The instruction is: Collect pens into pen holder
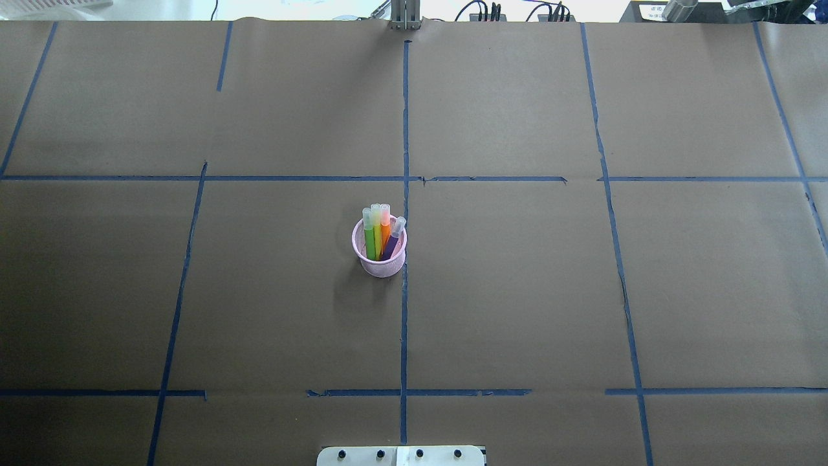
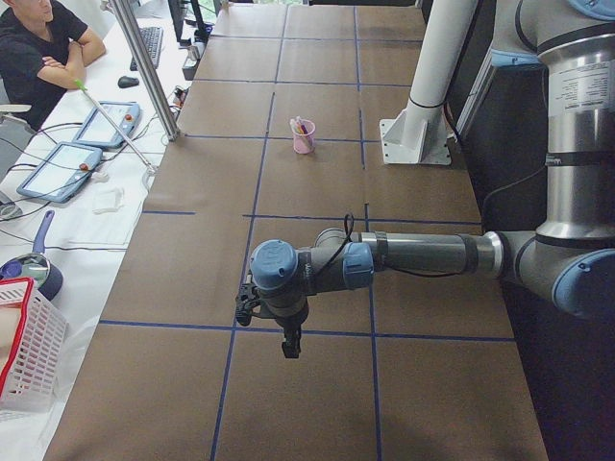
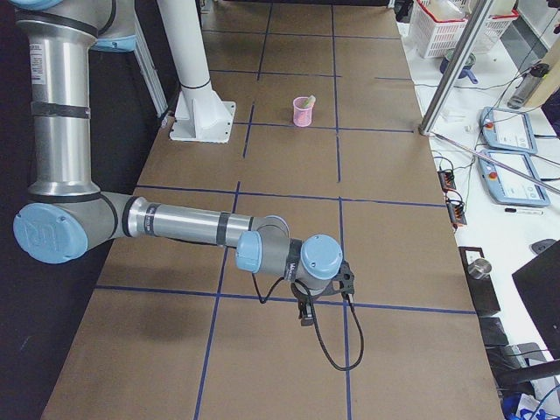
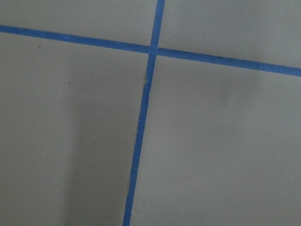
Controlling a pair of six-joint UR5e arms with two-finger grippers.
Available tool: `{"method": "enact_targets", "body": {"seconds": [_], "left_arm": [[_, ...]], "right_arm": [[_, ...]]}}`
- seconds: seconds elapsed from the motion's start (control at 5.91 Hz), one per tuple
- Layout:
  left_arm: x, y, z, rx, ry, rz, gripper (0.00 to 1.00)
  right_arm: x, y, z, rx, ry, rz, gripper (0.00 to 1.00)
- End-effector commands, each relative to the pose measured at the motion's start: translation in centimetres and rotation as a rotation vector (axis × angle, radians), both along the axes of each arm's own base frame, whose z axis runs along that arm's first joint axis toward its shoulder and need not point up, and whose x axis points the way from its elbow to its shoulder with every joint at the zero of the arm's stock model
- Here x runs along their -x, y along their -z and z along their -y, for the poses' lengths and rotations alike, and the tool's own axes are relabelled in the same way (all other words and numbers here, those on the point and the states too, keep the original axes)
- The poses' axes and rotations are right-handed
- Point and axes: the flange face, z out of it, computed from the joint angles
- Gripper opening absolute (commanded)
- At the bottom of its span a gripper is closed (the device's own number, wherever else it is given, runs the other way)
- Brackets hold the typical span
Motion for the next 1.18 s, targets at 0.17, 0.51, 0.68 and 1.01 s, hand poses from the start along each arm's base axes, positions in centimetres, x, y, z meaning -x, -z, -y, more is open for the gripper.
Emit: {"method": "enact_targets", "body": {"seconds": [0.17, 0.51, 0.68, 1.01], "left_arm": [[0.0, 0.2, 0.2, -0.003, 0.000, 0.000, 1.00], [0.0, 0.4, 0.4, -0.016, -0.004, 0.001, 1.00], [0.0, 0.3, 0.3, -0.041, -0.003, 0.002, 1.00], [0.0, -0.3, 0.3, -0.037, -0.006, 0.002, 1.00]], "right_arm": [[0.2, 3.8, 0.5, 0.053, 0.005, -0.012, 1.00], [0.3, 4.0, -1.0, 0.041, 0.011, -0.013, 1.00], [0.3, 4.4, -2.5, 0.042, 0.002, -0.013, 1.00], [0.2, 4.8, -2.5, 0.034, -0.025, -0.040, 1.00]]}}
